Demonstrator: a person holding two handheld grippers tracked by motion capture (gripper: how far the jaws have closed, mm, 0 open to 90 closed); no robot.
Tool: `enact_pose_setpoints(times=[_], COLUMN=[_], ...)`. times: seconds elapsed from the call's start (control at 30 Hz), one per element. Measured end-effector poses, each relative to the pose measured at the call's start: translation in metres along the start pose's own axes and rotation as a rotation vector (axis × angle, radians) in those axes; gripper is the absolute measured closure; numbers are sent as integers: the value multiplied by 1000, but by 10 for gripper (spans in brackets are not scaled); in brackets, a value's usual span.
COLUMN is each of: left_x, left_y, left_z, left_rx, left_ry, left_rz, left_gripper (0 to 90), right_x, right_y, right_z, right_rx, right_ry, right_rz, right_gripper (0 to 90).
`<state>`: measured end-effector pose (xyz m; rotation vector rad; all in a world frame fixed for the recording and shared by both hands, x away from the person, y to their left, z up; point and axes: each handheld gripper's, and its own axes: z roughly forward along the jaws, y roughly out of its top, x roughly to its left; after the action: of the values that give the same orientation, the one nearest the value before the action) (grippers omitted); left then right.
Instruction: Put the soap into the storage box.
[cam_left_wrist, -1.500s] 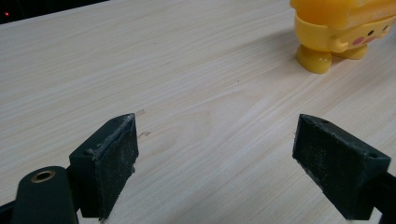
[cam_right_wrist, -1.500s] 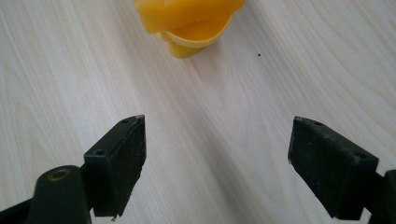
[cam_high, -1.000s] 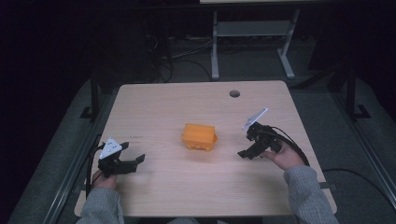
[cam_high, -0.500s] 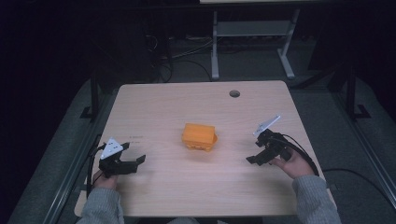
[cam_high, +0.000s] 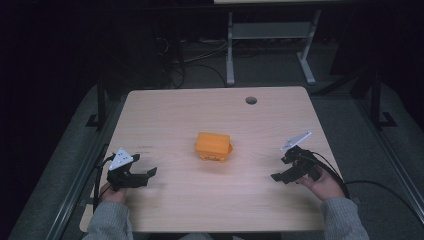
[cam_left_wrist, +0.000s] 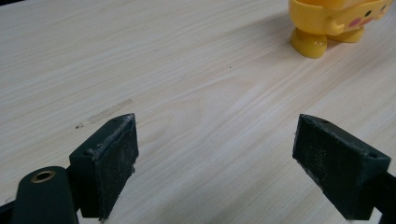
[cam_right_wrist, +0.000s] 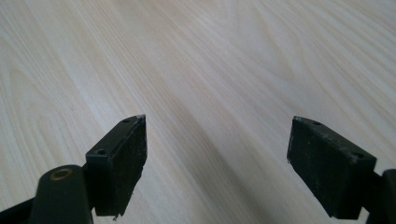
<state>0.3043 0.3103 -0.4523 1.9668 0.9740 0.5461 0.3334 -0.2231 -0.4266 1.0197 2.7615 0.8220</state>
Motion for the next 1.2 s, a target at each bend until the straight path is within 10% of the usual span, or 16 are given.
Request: enact_pose_setpoints(times=[1.2], left_x=[-6], left_y=[-1], left_z=[3], left_rx=[15], left_ry=[8], left_rz=[24], left_gripper=[138], right_x=[18], right_y=[-72], right_z=[-13], right_rx=[-117], right_ry=[-40], right_rz=[101], right_gripper=[195])
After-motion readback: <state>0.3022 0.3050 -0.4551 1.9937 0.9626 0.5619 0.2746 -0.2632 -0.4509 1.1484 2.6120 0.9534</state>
